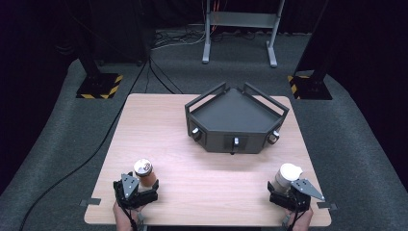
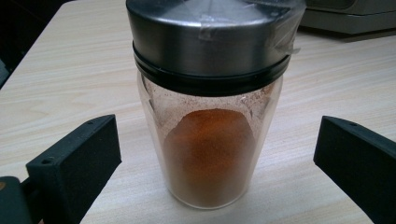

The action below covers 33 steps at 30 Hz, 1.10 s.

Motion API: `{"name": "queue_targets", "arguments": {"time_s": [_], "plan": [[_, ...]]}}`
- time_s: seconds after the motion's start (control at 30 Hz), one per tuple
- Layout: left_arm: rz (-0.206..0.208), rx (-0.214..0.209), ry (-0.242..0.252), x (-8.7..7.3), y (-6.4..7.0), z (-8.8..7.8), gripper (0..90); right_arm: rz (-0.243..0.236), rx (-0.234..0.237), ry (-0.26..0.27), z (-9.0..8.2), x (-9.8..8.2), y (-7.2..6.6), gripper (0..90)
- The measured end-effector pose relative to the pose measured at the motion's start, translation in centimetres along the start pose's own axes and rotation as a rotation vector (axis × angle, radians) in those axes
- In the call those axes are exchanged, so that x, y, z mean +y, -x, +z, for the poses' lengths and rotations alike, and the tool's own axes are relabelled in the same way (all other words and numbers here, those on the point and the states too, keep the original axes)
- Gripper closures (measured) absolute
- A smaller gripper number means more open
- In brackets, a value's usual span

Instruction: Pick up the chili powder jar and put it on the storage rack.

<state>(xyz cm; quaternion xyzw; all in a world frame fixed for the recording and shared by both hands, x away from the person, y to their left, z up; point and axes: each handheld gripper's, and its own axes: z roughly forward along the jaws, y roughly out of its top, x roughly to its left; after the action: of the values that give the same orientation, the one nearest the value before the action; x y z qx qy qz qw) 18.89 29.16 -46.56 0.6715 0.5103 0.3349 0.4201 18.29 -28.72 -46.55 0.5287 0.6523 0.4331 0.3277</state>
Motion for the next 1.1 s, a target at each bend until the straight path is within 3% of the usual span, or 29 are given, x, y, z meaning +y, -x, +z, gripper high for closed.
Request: {"name": "queue_targets", "arguments": {"time_s": [0.57,0.87,1.1], "plan": [[-0.001,0.007,-0.004,0.5,-0.1,0.4,0.4,0.005,0.002,0.001,0.0,0.0,0.1,0.0],[-0.022,-0.004,-0.009,0.9,-0.4,1.3,0.5,0.006,0.004,0.001,0.0,0.0,0.1,0.0],[-0.021,-0.015,-0.025,1.2,-0.6,1.5,8.6,0.005,0.004,-0.001,0.0,0.0,0.1,0.0]]}}
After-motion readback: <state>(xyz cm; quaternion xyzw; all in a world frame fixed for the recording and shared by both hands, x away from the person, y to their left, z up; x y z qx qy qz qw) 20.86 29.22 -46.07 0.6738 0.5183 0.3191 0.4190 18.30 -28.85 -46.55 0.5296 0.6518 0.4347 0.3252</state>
